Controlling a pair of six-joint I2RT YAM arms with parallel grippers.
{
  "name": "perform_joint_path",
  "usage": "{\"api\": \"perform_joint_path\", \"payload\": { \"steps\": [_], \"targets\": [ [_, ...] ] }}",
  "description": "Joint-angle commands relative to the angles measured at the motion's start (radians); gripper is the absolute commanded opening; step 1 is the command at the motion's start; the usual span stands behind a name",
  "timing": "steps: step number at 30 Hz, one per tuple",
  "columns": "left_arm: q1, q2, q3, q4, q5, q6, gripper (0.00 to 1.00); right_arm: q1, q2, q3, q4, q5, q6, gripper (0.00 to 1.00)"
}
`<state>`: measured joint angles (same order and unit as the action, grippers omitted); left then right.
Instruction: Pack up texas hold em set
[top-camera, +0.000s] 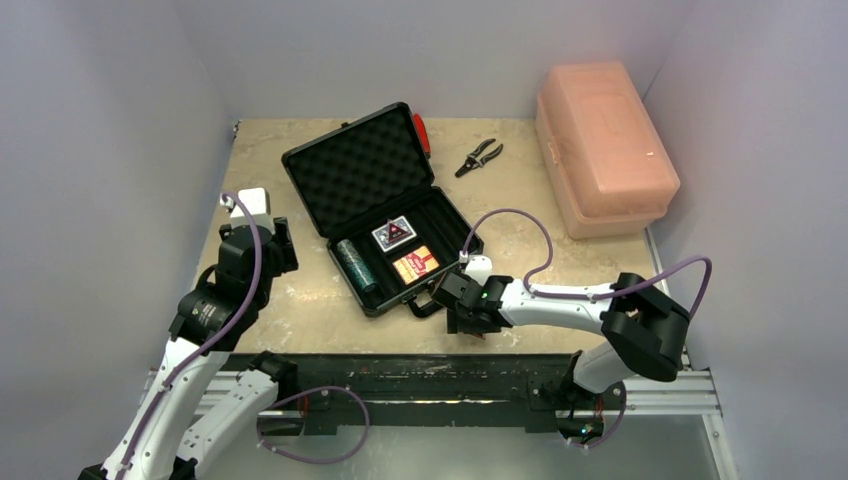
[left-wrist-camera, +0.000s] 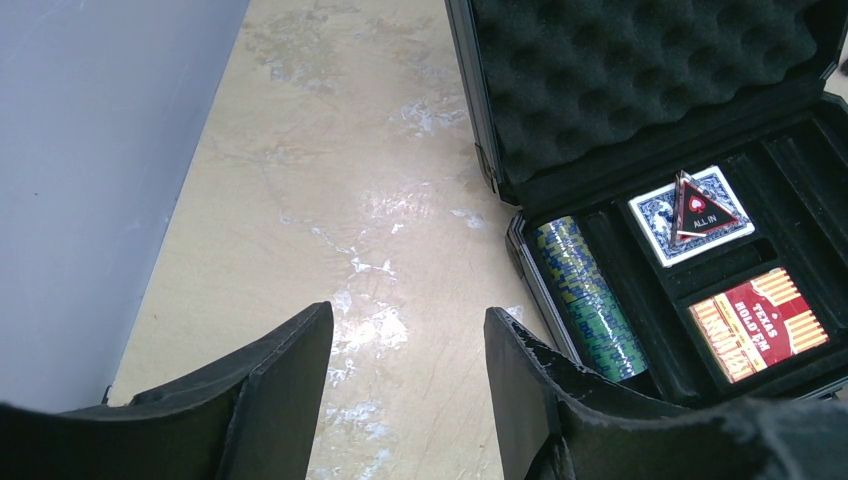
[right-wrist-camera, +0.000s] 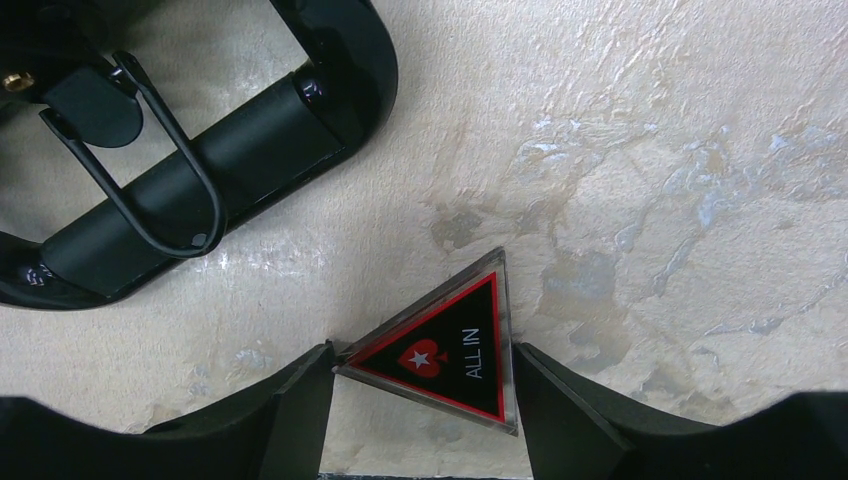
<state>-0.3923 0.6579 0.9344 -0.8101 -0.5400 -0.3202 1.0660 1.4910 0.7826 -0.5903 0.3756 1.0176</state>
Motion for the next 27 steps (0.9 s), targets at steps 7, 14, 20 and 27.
{"api": "perform_joint_path", "payload": {
  "steps": [7,14,20,27],
  "targets": [
    [0.009,-0.007,-0.003,0.009,-0.02,0.016,0.57,-0.003,0.017,0.005,-0.074,0.029,0.006,0.57],
    [0.01,-0.009,-0.003,0.008,-0.02,0.017,0.57,-0.003,-0.027,0.031,-0.101,0.014,-0.004,0.4],
    [0.009,-0.015,-0.003,0.006,-0.02,0.015,0.57,-0.003,-0.085,0.056,-0.122,0.006,0.002,0.17],
    [0.009,-0.02,-0.001,0.01,-0.012,0.016,0.57,-0.003,-0.108,0.108,-0.176,0.027,0.007,0.0]
  ]
}}
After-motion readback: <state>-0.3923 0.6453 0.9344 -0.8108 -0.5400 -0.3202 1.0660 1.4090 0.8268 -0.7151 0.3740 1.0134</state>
